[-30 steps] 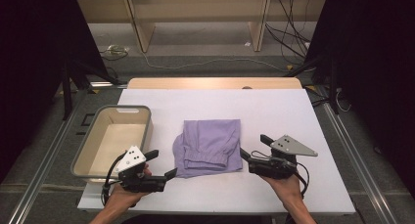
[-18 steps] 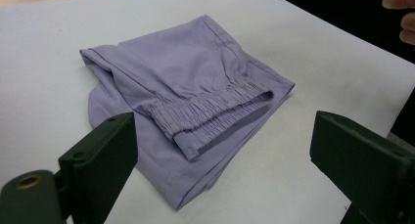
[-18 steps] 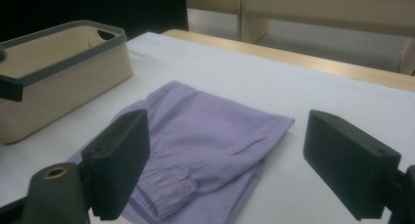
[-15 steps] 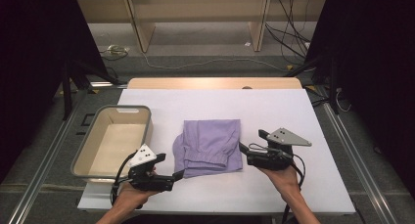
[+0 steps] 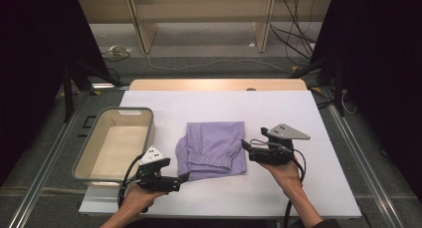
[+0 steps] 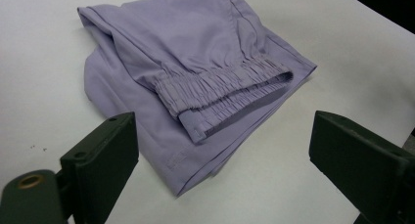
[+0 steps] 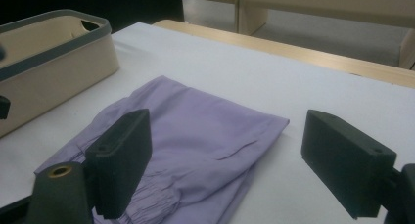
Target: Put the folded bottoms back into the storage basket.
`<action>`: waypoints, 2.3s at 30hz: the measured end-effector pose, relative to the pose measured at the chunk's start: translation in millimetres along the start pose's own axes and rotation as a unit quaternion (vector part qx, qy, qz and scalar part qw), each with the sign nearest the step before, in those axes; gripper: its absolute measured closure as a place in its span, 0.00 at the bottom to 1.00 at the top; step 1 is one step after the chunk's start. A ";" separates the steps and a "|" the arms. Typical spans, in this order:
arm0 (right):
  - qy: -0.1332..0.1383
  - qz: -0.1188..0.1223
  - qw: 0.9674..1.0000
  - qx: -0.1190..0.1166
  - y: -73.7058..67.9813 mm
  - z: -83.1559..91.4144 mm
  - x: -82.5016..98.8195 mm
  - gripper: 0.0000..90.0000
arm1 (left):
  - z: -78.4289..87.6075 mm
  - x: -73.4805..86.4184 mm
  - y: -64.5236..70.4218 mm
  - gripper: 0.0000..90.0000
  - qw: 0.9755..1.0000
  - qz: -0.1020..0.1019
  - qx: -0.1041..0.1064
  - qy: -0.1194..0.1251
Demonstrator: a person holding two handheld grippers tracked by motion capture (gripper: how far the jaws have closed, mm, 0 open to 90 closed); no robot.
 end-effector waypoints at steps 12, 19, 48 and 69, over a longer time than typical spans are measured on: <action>-0.011 -0.005 1.000 0.006 9.2 -14.9 -1.1 0.23 | -10.8 4.2 -3.0 0.13 0.999 0.025 0.004 -0.023; -0.018 -0.006 1.000 0.006 12.2 -23.0 -0.5 0.23 | -17.2 7.1 -8.8 0.13 0.998 0.051 -0.003 -0.039; -0.073 -0.014 0.997 0.008 28.6 -66.3 7.2 0.23 | -45.2 13.2 -32.8 0.14 0.983 0.160 -0.030 -0.090; -0.117 -0.027 0.993 0.020 47.6 -105.6 15.3 0.23 | -50.7 16.7 -42.8 0.14 0.972 0.208 -0.036 -0.105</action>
Point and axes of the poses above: each handheld gripper's, and its own axes: z roughly backward along the jaws, x roughly out of its underside, y roughly to its right, the point moved 9 cm from there along -z, roughly forward along the jaws, and after that the axes turned 5 degrees about x, right-handed, at the moved point
